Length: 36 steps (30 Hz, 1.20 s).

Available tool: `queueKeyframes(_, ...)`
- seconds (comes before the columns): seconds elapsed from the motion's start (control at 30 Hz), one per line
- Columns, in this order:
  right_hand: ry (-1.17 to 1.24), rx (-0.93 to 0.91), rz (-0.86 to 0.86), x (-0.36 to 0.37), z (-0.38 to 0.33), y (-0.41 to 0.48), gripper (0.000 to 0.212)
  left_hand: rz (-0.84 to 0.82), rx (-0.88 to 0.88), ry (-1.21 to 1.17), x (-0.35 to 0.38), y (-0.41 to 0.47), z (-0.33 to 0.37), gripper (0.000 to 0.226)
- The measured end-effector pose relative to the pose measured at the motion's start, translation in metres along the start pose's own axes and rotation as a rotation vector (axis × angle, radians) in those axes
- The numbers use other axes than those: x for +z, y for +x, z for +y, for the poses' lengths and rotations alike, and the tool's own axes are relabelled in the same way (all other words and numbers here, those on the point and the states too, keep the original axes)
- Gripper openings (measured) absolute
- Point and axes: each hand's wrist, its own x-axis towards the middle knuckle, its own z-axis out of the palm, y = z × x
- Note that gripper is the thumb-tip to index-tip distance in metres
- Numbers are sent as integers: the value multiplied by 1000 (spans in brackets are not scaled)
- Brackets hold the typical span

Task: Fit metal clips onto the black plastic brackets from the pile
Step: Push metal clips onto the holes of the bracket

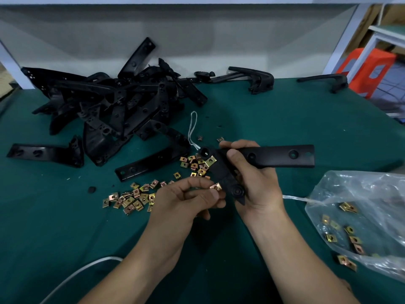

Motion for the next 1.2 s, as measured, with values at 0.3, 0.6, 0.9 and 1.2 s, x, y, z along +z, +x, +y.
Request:
queueKeyframes(0.3, -10, -9, -84, 1, 3, -2, 18, -53, -27, 1, -1, 0, 1, 4)
queueKeyframes(0.6, -109, -80, -182, -1, 3, -3, 13, -92, -94, -66, -8, 2, 3, 6)
queueKeyframes(0.9, -316, -176, -244, 0, 6, -4, 14, -119, -159, -152, -12, 7, -1, 9)
queueKeyframes(1.2, -169, 96, -246, -2, 5, -1, 14, -64, -37, -91, -12, 7, -5, 16)
